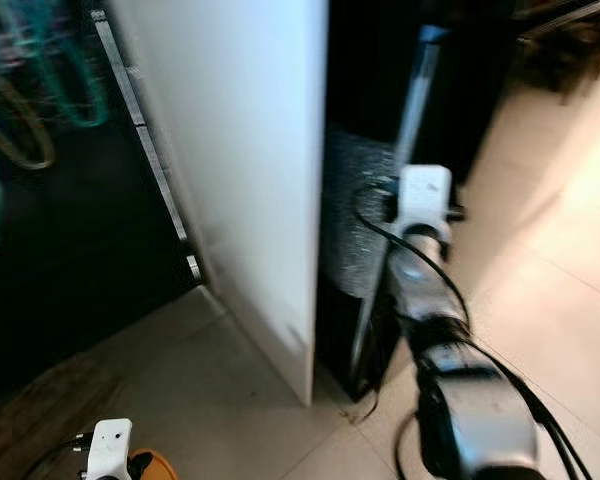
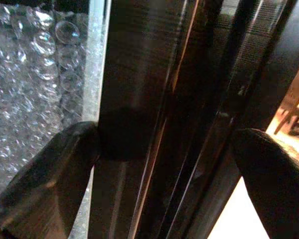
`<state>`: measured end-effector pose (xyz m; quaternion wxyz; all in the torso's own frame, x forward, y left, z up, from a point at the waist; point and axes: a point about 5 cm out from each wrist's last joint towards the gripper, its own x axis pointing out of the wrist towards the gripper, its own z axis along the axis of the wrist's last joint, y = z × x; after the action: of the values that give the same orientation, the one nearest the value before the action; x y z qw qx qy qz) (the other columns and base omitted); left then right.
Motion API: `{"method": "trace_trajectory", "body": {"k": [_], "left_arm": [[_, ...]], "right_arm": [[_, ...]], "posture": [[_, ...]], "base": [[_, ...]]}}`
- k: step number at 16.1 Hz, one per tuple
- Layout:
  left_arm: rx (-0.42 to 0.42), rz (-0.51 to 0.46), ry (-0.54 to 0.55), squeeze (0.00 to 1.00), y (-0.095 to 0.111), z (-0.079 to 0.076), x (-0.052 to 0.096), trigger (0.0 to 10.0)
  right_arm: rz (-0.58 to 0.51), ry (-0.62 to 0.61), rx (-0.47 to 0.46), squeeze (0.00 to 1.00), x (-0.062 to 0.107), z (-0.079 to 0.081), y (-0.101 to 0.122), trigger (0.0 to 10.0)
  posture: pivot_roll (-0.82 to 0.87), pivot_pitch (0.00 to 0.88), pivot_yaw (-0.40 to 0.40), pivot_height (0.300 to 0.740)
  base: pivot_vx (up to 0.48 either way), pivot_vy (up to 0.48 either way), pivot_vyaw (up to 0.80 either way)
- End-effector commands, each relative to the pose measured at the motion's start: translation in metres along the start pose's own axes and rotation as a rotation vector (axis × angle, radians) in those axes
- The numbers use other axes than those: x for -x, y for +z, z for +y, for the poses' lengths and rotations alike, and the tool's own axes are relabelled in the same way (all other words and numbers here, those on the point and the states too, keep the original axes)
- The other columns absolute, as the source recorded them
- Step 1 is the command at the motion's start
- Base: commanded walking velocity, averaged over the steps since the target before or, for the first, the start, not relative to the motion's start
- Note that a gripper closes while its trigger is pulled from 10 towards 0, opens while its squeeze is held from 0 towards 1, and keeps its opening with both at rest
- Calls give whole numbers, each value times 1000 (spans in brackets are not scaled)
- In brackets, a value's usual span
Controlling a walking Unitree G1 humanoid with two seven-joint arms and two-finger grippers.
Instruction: Restocking fridge
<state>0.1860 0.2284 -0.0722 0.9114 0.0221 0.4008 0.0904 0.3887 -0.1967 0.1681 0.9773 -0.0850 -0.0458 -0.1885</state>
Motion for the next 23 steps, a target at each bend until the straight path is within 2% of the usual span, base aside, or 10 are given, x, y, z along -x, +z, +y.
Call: {"method": "trace_trajectory", "body": {"k": [1, 3, 7, 9, 11, 12, 16, 17, 20, 23], "left_arm": [[-16, 21, -8, 0, -7, 0, 2, 10000], [-18, 26, -10, 0, -9, 0, 2, 10000], [-25, 27, -17, 0, -9, -2, 2, 10000], [-27, 25, -22, 0, -8, -3, 2, 10000], [-26, 28, -23, 0, -8, -4, 2, 10000], [-26, 35, -24, 0, -10, -3, 2, 10000], [-31, 51, -27, 0, -15, -4, 4, 10000], [-33, 55, -27, 0, -16, -5, 4, 10000], [-25, 62, -33, 0, -17, -6, 4, 10000], [-5, 85, -34, 0, -20, -2, 5, 10000]], "right_arm": [[11, -156, -15, 0, -3, -36, -5, 10000], [28, -228, 10, 0, 11, -61, -24, 10000], [80, -297, 64, 0, 29, -89, -46, 10000], [126, -347, 94, 0, 40, -109, -60, 10000], [176, -390, 108, 0, 50, -122, -74, 10000], [235, -432, 109, 0, 60, -132, -88, 10000], [337, -484, 106, 0, 80, -148, -114, 10000], [355, -478, 116, 0, 84, -149, -120, 10000], [558, -272, 80, 0, 108, -135, -163, 10000], [780, -41, 86, 0, 147, -117, -201, 10000]], "posture": [[-29, 0, 2, 740], [-37, 0, 4, 740], [-44, 0, 6, 740], [-47, 0, 4, 740], [-45, 0, 3, 740], [-47, 0, 2, 740], [-52, 0, 3, 740], [-54, 0, 1, 740], [-58, 0, -1, 740], [-59, 0, -4, 740]], "base": [[0, 0, 0], [0, 0, 0], [0, 0, 0], [0, 0, 0], [0, 0, 0], [0, 0, 0], [0, 0, 0], [0, 0, 0], [0, 0, 0], [0, 0, 0]]}}
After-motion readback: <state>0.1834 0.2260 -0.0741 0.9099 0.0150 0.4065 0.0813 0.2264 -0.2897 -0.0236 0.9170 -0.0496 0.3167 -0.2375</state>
